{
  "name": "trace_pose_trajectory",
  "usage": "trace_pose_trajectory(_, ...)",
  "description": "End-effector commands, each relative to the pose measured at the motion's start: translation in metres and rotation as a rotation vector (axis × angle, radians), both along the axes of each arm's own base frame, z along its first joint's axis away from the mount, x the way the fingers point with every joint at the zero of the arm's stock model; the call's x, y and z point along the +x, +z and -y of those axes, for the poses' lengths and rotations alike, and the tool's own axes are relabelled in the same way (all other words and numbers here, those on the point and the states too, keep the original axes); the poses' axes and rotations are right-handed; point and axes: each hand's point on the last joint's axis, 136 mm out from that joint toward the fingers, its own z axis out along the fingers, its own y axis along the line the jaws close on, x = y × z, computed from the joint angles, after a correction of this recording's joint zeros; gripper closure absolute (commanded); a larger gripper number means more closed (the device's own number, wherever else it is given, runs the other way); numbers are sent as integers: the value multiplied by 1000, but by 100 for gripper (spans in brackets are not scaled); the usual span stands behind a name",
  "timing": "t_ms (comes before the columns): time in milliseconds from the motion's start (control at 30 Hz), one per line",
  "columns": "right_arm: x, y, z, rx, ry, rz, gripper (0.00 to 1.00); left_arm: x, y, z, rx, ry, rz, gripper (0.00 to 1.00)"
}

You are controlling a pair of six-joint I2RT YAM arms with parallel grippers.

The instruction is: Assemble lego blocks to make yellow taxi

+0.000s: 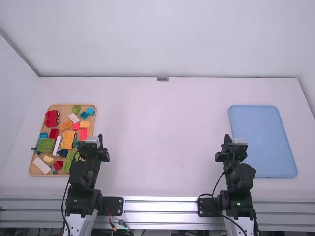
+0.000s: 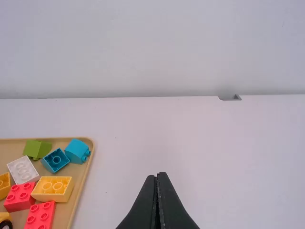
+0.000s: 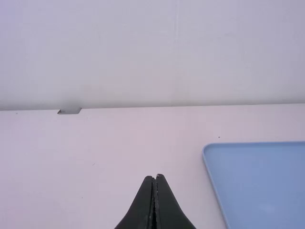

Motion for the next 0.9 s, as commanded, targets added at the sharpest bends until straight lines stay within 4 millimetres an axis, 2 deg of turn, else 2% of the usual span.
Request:
trace_pose_trajectory(0,0,0,0,2,0,-1,99,0,0,0,0,0,0,100)
trace_pose_trajectory(433,1,9,-2,-11,12,-29,92,0,8,-6,7,32,-37,93)
trace_pose_trajectory(867,9,35,-6,-7,39,-128,74,4,27,-29,14,153,-152,74)
